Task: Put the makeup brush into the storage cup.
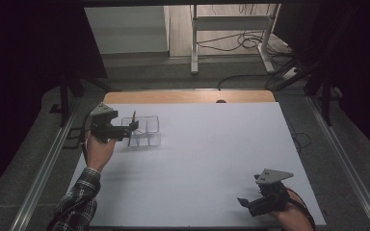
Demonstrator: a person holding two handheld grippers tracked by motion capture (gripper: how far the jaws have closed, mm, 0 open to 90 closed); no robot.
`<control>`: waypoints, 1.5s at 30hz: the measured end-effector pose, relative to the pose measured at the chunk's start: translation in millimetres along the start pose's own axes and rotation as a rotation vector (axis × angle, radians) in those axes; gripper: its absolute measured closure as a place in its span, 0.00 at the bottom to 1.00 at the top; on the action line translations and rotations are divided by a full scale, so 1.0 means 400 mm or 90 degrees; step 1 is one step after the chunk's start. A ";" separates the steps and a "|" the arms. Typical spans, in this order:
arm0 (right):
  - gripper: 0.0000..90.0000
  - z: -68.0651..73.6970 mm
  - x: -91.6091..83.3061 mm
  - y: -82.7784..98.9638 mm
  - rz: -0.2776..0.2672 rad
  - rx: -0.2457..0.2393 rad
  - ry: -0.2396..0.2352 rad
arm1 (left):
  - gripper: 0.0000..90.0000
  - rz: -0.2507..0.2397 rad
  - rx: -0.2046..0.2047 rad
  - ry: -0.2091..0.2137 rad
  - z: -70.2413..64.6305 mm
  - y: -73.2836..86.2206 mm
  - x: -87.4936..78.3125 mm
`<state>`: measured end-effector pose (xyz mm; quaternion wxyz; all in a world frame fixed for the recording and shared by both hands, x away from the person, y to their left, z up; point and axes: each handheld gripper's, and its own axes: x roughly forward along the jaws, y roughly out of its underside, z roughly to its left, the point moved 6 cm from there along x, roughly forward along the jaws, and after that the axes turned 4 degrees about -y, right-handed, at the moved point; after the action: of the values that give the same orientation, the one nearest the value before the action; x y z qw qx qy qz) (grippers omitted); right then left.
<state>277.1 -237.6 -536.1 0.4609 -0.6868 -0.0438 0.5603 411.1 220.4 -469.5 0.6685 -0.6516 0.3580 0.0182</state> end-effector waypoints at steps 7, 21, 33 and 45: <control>0.00 0.001 0.001 0.000 0.002 -0.001 0.000 | 0.00 0.003 0.009 0.009 -0.013 0.005 -0.008; 0.00 0.002 0.001 0.001 0.004 -0.002 -0.001 | 0.00 -0.001 0.009 0.023 -0.041 0.026 -0.024; 0.00 0.003 0.003 0.003 0.011 -0.006 -0.001 | 0.02 -0.017 0.009 0.035 -0.054 0.050 -0.041; 0.00 0.004 0.004 0.003 0.011 -0.008 -0.004 | 0.02 0.000 0.034 0.045 -0.079 0.065 -0.043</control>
<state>275.8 -236.4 -537.7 0.4519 -0.6880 -0.0432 0.5662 371.1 203.9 -479.6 0.6727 -0.6335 0.3819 -0.0145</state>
